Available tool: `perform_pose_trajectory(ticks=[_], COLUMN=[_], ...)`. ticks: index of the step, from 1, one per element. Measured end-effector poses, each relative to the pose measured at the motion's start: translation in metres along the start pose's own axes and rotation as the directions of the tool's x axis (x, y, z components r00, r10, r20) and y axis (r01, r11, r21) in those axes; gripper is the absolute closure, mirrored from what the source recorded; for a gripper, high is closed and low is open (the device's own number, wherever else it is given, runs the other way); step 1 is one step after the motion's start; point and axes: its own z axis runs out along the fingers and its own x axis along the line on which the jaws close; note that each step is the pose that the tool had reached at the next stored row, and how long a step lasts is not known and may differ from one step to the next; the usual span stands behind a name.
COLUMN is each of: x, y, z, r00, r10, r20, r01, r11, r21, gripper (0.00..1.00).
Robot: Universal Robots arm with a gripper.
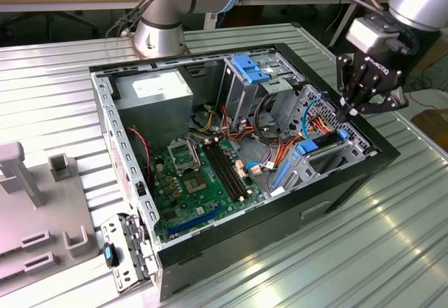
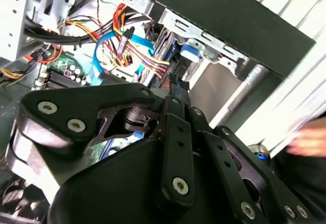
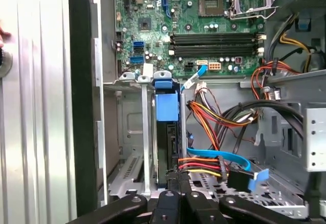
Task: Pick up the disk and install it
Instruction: 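Insert the second disk wire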
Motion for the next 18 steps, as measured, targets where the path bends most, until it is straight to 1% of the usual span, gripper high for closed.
perform_pose_trajectory(ticks=[2, 3, 4, 5, 6, 7, 8, 9, 10, 11, 12, 13, 14, 15, 16, 17, 18], x=[0.0001, 0.0001, -0.0001, -0.0001, -0.0008, -0.005, -0.0157, -0.0266, -0.0334, -0.0366, -0.0462, -0.0534, -0.0593, -0.0613, -0.063, -0.0635, -0.0637], y=[-0.0001, -0.0002, -0.0003, -0.0003, 0.0018, 0.0021, 0.0024, 0.0028, 0.0029, 0.0029, 0.0032, 0.0034, 0.0034, 0.0032, 0.0027, 0.0025, 0.0022], z=[-0.0087, -0.0148, -0.0178, -0.0189, -0.0192, -0.0192, -0.0193, -0.0195, -0.0199, -0.0201, -0.0202, -0.0204, -0.0204, -0.0204, -0.0205, -0.0205, -0.0204], r00=[1.0, 1.0, 1.0, 1.0, 1.0, 1.0, 1.0, 0.9999, 0.9998, 0.9997, 0.9985, 0.9979, 0.9975, 0.9968, 0.9954, 0.9945, 0.9937], r10=[0.0, 0.0, 0.0, 0.0, 0.0, 0.0, 0.0, 0.0, 0.0, -0.001, -0.001, -0.002, -0.002, -0.003, -0.003, -0.003, -0.003], r20=[-0.0002, -0.0012, -0.0021, -0.004, -0.0045, -0.0044, -0.0051, -0.0129, -0.0211, -0.0264, -0.0544, -0.0652, -0.071, -0.0798, -0.0955, -0.1045, -0.1119], r01=[0.0, 0.0, 0.0, 0.0, 0.0, 0.0, 0.0, 0.0, 0.0, 0.0, 0.0, 0.0, 0.0, 0.001, 0.0, 0.0, 0.0], r11=[1.0, 1.0, 1.0, 1.0, 1.0, 1.0, 1.0, 1.0, 0.9999, 0.9999, 0.9998, 0.9997, 0.9997, 0.9996, 0.9996, 0.9996, 0.9996], r21=[0.0, 0.0, 0.0001, 0.0001, 0.0001, 0.0, -0.0028, -0.0075, -0.0112, -0.0135, -0.0196, -0.0235, -0.0264, -0.0277, -0.0279, -0.0278, -0.0277], gripper=[0.89, 0.89, 0.89, 0.89, 0.89, 0.89, 0.89, 0.89, 0.89, 0.89, 0.89, 0.89, 0.89, 0.89, 0.89, 0.89, 0.89])
